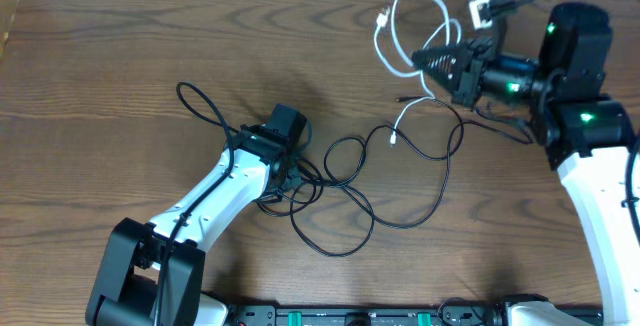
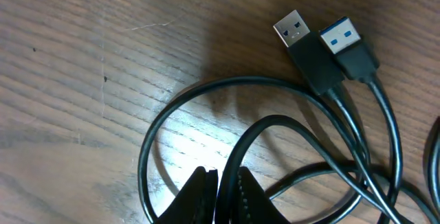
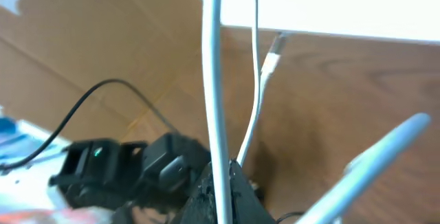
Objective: Untangle cables
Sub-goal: 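Carry the white cable with the right gripper off to the upper right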
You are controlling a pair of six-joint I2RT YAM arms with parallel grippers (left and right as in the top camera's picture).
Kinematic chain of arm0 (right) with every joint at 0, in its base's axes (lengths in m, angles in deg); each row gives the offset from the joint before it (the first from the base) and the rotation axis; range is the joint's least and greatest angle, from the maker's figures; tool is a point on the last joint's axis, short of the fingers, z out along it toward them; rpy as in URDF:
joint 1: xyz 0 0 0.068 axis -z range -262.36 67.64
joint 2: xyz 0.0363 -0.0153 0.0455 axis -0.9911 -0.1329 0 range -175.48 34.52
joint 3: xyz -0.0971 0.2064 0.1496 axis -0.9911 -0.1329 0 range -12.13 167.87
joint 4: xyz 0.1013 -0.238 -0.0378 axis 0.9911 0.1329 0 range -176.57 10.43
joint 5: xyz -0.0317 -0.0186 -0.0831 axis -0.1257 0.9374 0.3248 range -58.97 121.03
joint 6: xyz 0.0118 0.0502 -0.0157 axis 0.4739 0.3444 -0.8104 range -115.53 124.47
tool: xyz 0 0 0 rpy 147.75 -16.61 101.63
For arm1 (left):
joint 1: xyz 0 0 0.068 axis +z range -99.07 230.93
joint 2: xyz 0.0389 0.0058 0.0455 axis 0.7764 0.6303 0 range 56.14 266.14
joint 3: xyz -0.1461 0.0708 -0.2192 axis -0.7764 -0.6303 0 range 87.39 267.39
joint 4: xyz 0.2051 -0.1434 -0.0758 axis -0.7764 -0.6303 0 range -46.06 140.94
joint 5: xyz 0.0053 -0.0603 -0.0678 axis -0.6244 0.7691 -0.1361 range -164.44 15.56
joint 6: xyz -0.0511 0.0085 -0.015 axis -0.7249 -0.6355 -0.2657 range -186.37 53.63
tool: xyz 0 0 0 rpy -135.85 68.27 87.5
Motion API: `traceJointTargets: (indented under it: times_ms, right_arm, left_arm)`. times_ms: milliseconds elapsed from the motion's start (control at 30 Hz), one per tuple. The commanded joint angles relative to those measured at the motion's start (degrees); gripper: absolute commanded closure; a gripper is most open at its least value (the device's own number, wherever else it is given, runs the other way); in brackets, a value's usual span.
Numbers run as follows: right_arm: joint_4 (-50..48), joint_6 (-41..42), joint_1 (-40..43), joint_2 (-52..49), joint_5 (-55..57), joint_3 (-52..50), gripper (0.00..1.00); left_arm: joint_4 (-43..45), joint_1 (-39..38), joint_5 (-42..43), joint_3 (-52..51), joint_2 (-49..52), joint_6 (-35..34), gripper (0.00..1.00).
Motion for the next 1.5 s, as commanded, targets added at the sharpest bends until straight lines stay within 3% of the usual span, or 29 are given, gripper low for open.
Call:
traceJointTargets:
  times_ms: [0, 133, 233, 333, 400, 467, 500, 633, 867, 1233, 1467]
  right_arm:
    - [1.5, -2.8, 0.3, 1.1, 11.3, 3.9, 0.99]
    - [1.7, -7.9, 0.3, 1.1, 23.5, 5.9, 0.99]
    - [-0.6, -10.6, 0.3, 1.0, 37.4, 5.9, 0.99]
    - [-1.8, -12.2, 0.3, 0.7, 48.5, 5.9, 0.99]
    - [-2.3, -14.3, 0.4, 0.7, 52.7, 5.9, 0.99]
    - [-2.7, -15.6, 0.5, 0.5, 56.2, 5.9, 0.99]
    - [-2.4, -15.5, 1.2, 0.1, 58.7, 5.9, 0.99]
    - [-0.2, -15.5, 3.1, -1.0, 60.1, 5.9, 0.99]
    - [3.3, -14.7, 10.1, -5.2, 60.3, 5.9, 0.99]
    - [6.2, -3.7, 23.9, -15.4, 60.0, 5.9, 0.99]
    - [8.3, -3.1, 28.6, -21.2, 60.1, 5.9, 0.96]
  left_arm:
    - [-0.1, 0.2, -0.1, -0.6, 0.5, -0.1, 0.86]
    - [-0.2, 0.2, -0.1, -0.6, 0.5, -0.1, 0.85]
    - [-0.2, 0.2, -0.1, -0.6, 0.5, -0.1, 0.74]
    - [-0.2, 0.2, -0.1, -0.6, 0.5, -0.1, 0.72]
    - [-0.2, 0.2, -0.1, -0.6, 0.5, -0.1, 0.59]
    - [-0.2, 0.2, -0.1, -0.6, 0.5, -0.1, 0.53]
    - [-0.2, 0.2, -0.1, -0.6, 0.5, -0.1, 0.36]
    - [-0.2, 0.2, -0.1, -0.6, 0.5, -0.1, 0.04]
    - [-0.2, 0.2, -0.1, -0.6, 0.5, -0.1, 0.02]
    - [-0.2, 0.2, -0.1, -0.6, 0.5, -0.1, 0.02]
    - [-0.2, 0.2, -0.1, -0.6, 0.5, -0.1, 0.01]
